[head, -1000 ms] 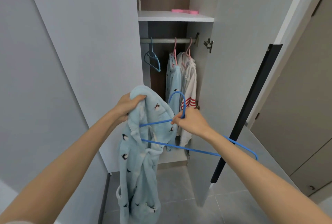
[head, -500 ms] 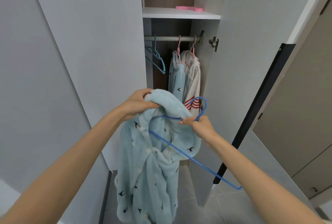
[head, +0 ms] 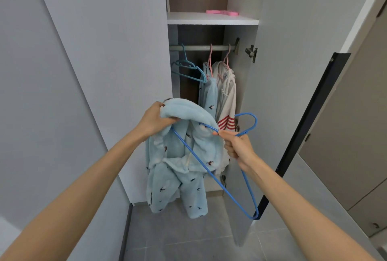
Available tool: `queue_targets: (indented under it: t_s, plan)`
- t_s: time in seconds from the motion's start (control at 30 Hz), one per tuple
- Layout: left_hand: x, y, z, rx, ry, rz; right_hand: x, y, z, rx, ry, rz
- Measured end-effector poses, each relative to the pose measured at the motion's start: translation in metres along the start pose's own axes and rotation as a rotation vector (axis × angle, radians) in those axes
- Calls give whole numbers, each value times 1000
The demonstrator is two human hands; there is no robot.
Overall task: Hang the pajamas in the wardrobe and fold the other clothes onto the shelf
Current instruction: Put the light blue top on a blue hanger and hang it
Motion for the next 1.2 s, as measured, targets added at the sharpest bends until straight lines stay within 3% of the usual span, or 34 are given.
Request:
queue_targets:
  t_s: [0.1,0.23,0.53,0.77,0.87,1.0,1.13,1.2]
  plan:
    - [-8,6,-8,-53,85,28,6,5,-3,-13,16,-17]
    - [-23,11,7,105,291,163,13,11,-2,4,22,-42]
    - [-17,23,-4,-180,-289,32,16,22,-16,42,-353,-207]
    - [33,23,8,-300,-405,-130,52,17,-18,-48,-739,-445]
    - [50,21,9,-404,-575,-168,58,17,-8,-17,-652,-474]
    - [71,15,17,-450,-846,-366,54,12,-4,5,-482,-508]
    - [92,10,28,-389,-764,-547,42,18,1,52,-320,-413]
    - [89,13,36,-275,-556,-558,37,19,2,51,-238,-380]
Point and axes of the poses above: each hand's wrist, its own y-axis towards the middle knuckle, its own x-axis out of the palm, z = x × y, the point moved 8 cm from there along y, towards the middle knuckle
